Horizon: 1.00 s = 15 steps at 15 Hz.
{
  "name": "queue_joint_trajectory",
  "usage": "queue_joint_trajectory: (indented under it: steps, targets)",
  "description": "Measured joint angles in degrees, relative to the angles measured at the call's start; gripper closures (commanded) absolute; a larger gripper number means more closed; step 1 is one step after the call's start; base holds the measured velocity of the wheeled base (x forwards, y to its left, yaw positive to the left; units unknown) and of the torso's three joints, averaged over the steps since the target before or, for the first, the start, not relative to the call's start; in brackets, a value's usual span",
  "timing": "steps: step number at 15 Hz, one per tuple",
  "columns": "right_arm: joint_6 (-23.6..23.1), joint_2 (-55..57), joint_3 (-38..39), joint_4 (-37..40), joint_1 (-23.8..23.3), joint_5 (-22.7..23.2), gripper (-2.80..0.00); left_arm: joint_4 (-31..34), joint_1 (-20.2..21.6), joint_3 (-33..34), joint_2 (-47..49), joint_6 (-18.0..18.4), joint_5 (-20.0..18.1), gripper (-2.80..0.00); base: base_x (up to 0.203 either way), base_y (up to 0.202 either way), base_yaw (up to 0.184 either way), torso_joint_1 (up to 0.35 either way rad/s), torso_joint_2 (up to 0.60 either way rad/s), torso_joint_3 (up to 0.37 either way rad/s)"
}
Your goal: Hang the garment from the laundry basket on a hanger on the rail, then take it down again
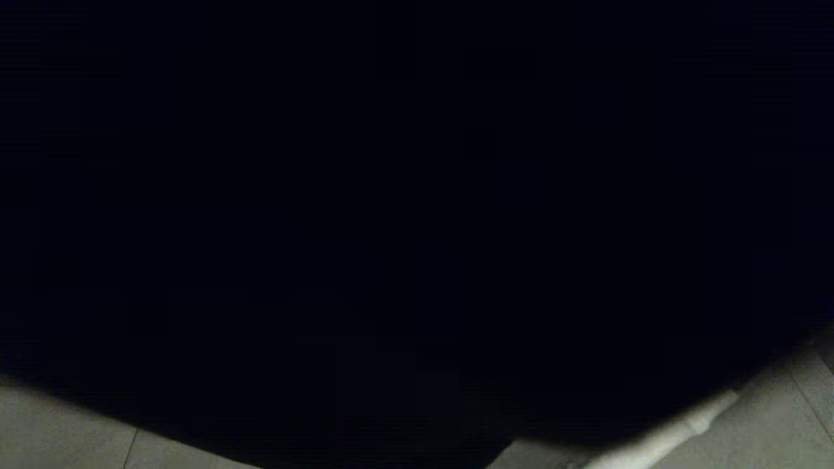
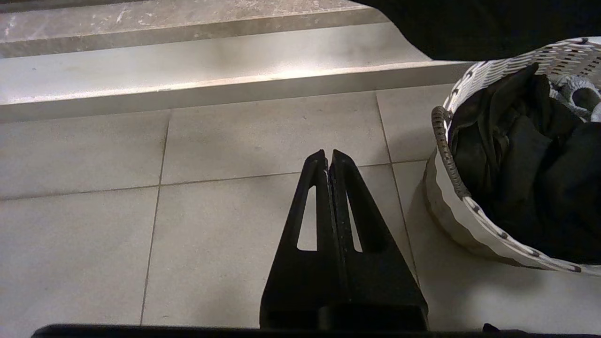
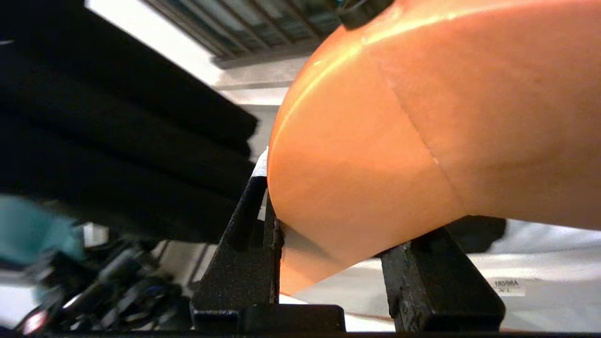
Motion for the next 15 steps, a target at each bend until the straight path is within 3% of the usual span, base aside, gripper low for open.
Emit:
queue_joint_trajectory:
  steps: [5, 9, 12, 15]
  targets:
    - [0.01, -2.72, 0.33, 0.25, 0.00, 8.33, 0.00, 0.00, 0.00, 0.00, 0.00, 0.00, 0.00, 0.00, 0.000, 0.000, 0.000, 0.000, 0.00, 0.000]
    - [-0.09, -3.98, -0.35, 1.91, 0.05, 18.89, 0.00, 0.00, 0.00, 0.00, 0.00, -0.01, 0.00, 0.00, 0.000, 0.000, 0.000, 0.000, 0.00, 0.000]
    - [-0.48, -4.20, -1.00, 3.28, 0.05, 24.37, 0.00, 0.00, 0.00, 0.00, 0.00, 0.00, 0.03, 0.00, 0.000, 0.000, 0.000, 0.000, 0.00, 0.000]
    - [-2.71, -4.09, -1.10, 3.34, 0.00, 25.78, 0.00, 0.00, 0.00, 0.00, 0.00, 0.00, -0.02, 0.00, 0.000, 0.000, 0.000, 0.000, 0.00, 0.000]
